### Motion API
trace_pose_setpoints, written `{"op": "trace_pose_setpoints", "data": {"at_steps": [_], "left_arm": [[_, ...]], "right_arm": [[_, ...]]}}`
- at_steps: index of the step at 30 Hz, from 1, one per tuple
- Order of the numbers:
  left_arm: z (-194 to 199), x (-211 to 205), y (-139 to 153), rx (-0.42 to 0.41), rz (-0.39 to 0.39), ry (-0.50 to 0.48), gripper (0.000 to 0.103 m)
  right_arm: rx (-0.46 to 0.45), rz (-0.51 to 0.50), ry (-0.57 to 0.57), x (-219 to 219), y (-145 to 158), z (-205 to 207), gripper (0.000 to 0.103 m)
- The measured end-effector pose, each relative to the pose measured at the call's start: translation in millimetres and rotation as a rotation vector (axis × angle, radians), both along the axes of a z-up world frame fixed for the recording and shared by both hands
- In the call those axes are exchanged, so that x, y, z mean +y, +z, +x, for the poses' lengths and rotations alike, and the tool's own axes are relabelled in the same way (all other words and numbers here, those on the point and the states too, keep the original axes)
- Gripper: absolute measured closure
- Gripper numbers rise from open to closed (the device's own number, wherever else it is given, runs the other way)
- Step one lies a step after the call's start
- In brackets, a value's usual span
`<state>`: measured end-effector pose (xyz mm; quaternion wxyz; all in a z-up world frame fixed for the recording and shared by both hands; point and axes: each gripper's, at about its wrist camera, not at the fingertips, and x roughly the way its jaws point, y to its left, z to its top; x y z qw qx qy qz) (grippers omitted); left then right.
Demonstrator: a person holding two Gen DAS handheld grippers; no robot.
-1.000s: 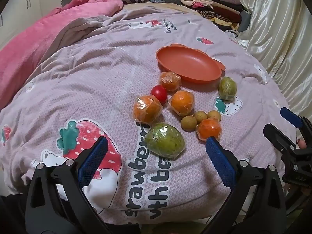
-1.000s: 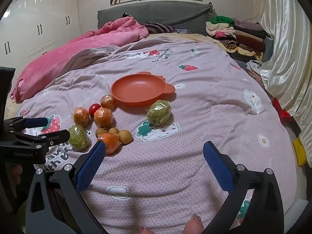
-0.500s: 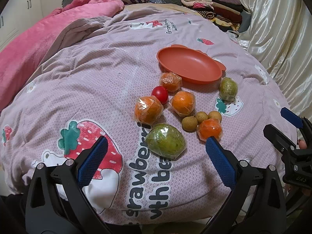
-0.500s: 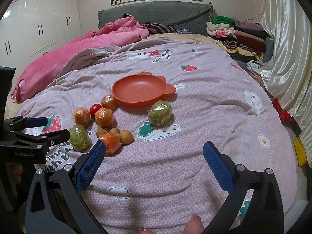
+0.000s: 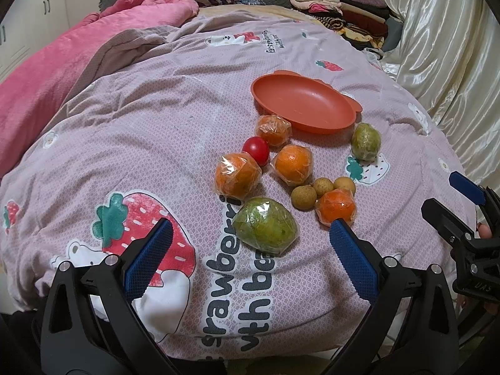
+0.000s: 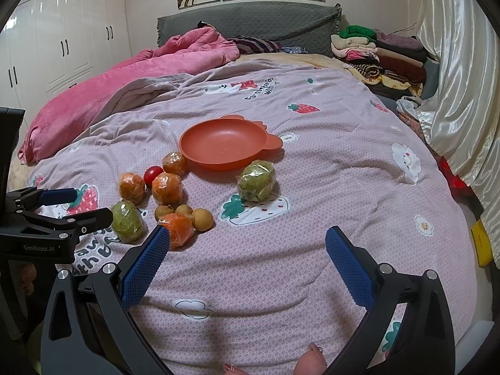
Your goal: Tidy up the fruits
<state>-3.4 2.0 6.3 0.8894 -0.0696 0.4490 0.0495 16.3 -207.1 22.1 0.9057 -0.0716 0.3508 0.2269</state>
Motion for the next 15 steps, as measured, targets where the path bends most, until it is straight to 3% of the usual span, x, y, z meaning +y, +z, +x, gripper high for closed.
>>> {"op": "trace_pose_setpoints", "data": {"at_steps": [15], "left_arm": [[0.0, 0.5, -2.6, 0.008, 0.000, -0.001, 0.008]], "right_arm": [[0.000, 0.002, -0.002, 0.2, -1.1, 0.8, 0.004]]}}
